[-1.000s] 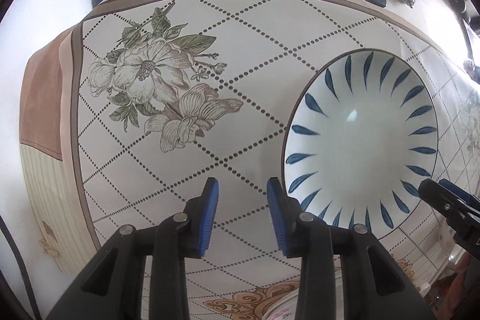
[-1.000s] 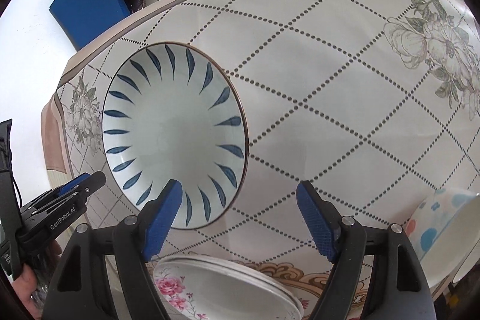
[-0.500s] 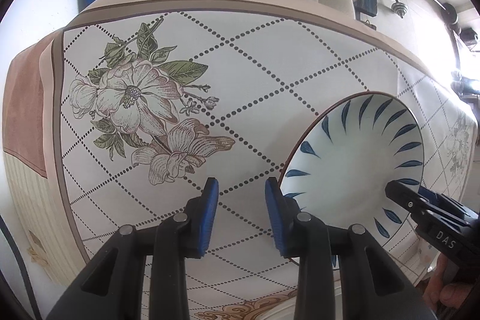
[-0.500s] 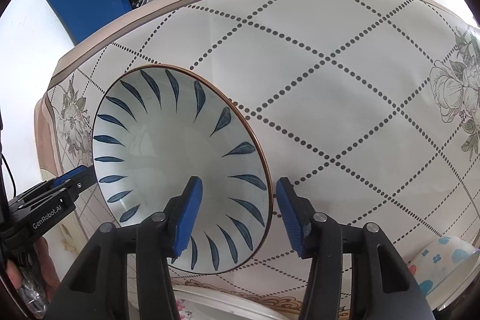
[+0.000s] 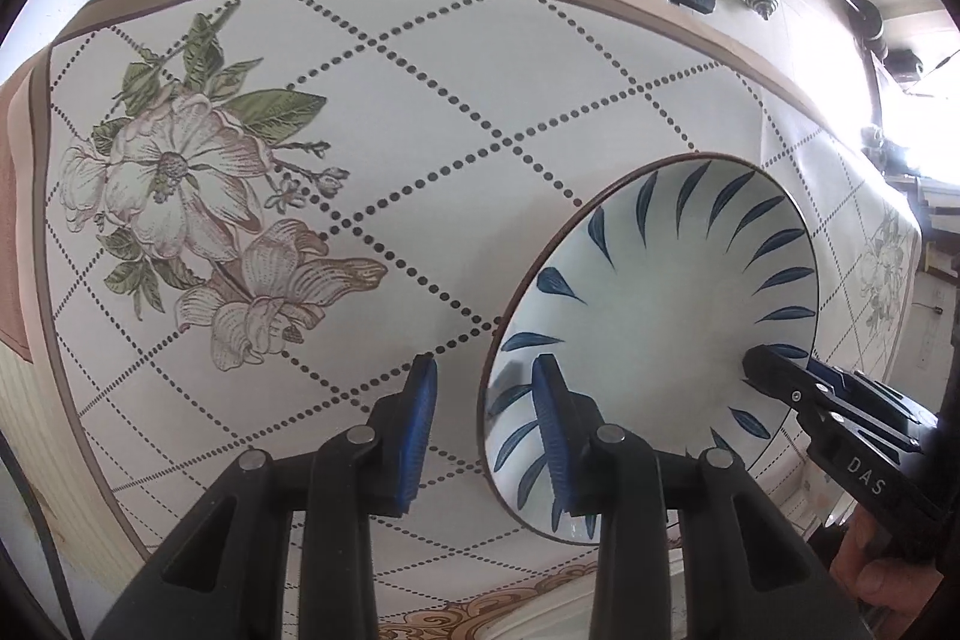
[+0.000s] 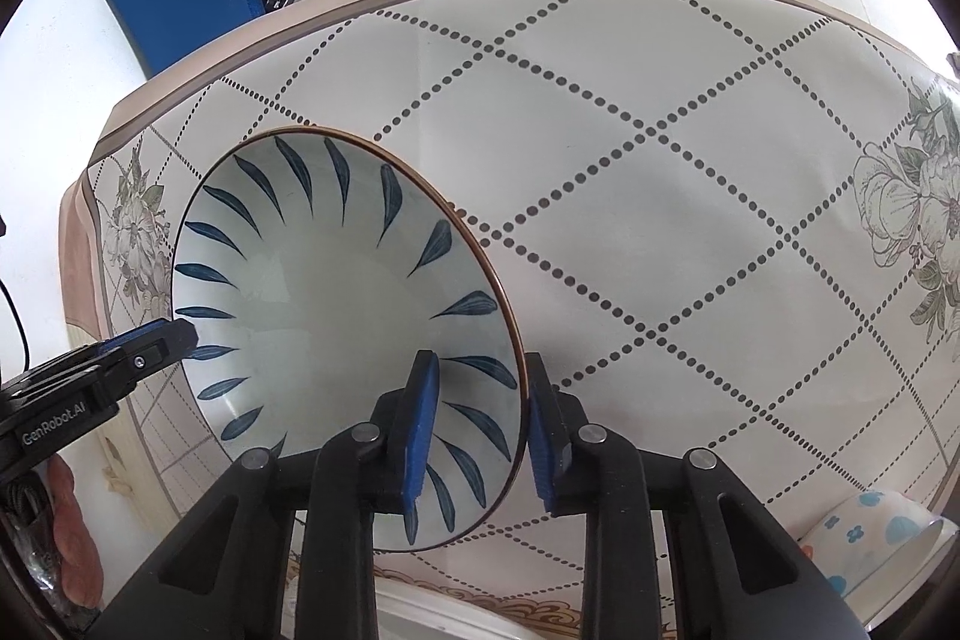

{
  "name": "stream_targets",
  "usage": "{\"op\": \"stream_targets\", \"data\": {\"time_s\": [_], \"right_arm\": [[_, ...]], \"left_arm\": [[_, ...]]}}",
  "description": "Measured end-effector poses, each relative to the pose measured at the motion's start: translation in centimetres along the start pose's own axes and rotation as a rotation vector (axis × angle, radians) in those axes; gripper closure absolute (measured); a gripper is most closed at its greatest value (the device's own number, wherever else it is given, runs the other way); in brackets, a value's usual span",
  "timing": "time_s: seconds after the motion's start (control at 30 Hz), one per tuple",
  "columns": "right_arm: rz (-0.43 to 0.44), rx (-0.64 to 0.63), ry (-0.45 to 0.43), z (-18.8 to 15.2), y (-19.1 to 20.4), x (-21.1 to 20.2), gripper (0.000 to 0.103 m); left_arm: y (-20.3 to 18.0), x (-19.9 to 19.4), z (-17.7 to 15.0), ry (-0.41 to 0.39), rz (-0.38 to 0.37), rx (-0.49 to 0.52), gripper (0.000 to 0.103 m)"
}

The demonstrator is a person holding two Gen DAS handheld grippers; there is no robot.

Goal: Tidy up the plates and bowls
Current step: 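Lift the blue-striped plate and carry it toward the plate stack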

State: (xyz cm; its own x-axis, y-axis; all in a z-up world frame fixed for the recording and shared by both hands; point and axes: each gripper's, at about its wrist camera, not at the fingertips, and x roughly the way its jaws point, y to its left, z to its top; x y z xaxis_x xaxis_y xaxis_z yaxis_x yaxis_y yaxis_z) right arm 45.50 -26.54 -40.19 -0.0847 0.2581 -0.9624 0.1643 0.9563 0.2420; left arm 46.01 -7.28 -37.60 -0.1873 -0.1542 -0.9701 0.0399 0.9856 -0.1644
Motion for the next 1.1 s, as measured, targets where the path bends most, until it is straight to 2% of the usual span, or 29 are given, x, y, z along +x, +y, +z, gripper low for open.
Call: {"op": "stream_targets", "data": {"time_s": [0.07,0.27,0.47,0.63,0.7,0.77,0.87,1.1], "right_arm": [[0.000,-0.009,-0.006,-0.1,-0.3,-0.2,0.074],[0.000,-0.023,-0.012,-0.1,-0.3,-0.3,0.076],[0.005,-0.034,0.017,-0.5,0.1,0.1,0.078],[-0.003,-0.084,0.056,-2.7,1.0,0.7,0.078],[-0.033,-0.123,0.042,-3.4,1.7,0.7,0.079],[-0.061,-0.147,0.034,-3.8,2.1,0.7,0.079],[-0.065,-0.152,0.039,-3.6,2.4,0.8,0.075],[-0.070,-0.158,0.044,-3.2,3.1,1.1,0.064]], "left_arm": [[-0.7,0.3,0.1,-0.006,-0.026,0.018,0.072],[-1.6,0.1,-0.3,-0.050,0.017,0.056,0.075],[-1.2,-0.2,-2.7,-0.070,0.097,0.097,0.076],[-0.4,-0.1,-5.5,-0.079,0.132,0.120,0.079],[-0.1,0.0,-6.0,-0.076,0.136,0.125,0.079],[0.1,0.0,-6.2,-0.078,0.136,0.122,0.076],[0.4,0.1,-6.1,-0.076,0.121,0.112,0.071],[-0.2,1.1,-4.8,-0.083,0.089,0.098,0.071]]}}
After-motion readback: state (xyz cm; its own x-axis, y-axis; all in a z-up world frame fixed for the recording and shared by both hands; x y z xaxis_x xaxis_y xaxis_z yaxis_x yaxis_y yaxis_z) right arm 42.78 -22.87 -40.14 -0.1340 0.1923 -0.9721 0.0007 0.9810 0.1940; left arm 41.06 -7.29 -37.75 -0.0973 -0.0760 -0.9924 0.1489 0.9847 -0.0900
